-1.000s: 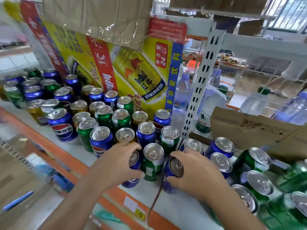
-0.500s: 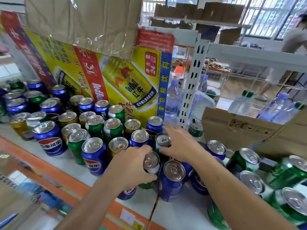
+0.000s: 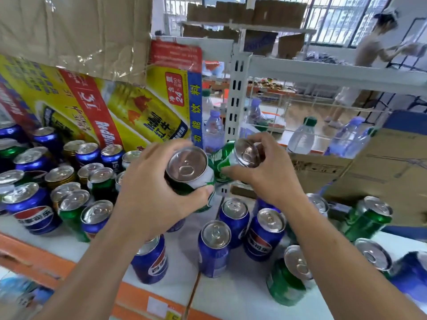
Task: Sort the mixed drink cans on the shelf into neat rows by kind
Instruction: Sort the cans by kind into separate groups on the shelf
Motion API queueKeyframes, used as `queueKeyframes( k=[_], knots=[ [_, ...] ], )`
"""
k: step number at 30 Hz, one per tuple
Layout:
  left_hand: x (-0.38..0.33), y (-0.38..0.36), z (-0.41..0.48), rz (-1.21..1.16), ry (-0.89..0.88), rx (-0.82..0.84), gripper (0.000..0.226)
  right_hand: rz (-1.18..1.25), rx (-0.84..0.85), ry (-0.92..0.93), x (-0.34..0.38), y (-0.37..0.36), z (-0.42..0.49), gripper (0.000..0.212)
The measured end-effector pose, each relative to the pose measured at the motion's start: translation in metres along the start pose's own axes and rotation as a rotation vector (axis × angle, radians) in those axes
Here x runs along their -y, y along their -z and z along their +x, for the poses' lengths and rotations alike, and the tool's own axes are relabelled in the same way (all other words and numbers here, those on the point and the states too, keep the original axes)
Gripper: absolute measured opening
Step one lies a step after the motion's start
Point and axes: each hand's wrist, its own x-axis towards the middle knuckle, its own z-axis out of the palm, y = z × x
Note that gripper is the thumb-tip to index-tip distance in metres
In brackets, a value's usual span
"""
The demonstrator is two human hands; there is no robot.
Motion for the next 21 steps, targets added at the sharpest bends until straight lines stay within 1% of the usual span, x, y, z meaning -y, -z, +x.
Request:
queueKeyframes(
  k=[1, 3, 7, 10, 12, 14, 16, 18, 21],
  knots=[
    [-0.011, -0.004, 0.002, -0.018, -0.028, -0.018, 0.062, 0.035, -0.055, 0.0, -0.001, 0.013, -0.006, 0.051],
    [-0.034, -0.015, 0.004, -0.085, -0.063, -0.003, 0.063, 0.066, -0.165, -0.001, -0.004, 0.043, -0.02, 0.046],
    [-0.08, -0.048, -0.001, -0.245, -0.102, 0.135, 0.058, 0.042, -0.305, -0.003, -0.017, 0.103, -0.056, 0.043],
    [-0.114, -0.074, -0.008, -0.313, -0.167, 0.273, 0.057, -0.038, -0.358, -0.038, -0.031, 0.148, -0.086, 0.049],
    [-0.136, -0.091, -0.014, -0.321, -0.227, 0.388, 0.06, -0.097, -0.324, -0.073, -0.04, 0.176, -0.107, 0.049],
    [-0.153, -0.111, -0.023, -0.283, -0.279, 0.495, 0.06, -0.167, -0.242, -0.125, -0.049, 0.2, -0.129, 0.047],
    [-0.164, -0.131, -0.037, -0.17, -0.32, 0.586, 0.062, -0.269, -0.147, -0.211, -0.058, 0.217, -0.15, 0.043],
    [-0.17, -0.149, -0.049, -0.03, -0.323, 0.679, 0.066, -0.347, -0.058, -0.305, -0.072, 0.225, -0.168, 0.042],
    [-0.177, -0.166, -0.062, 0.183, -0.31, 0.781, 0.068, -0.441, 0.006, -0.388, -0.096, 0.225, -0.186, 0.053]
  ],
)
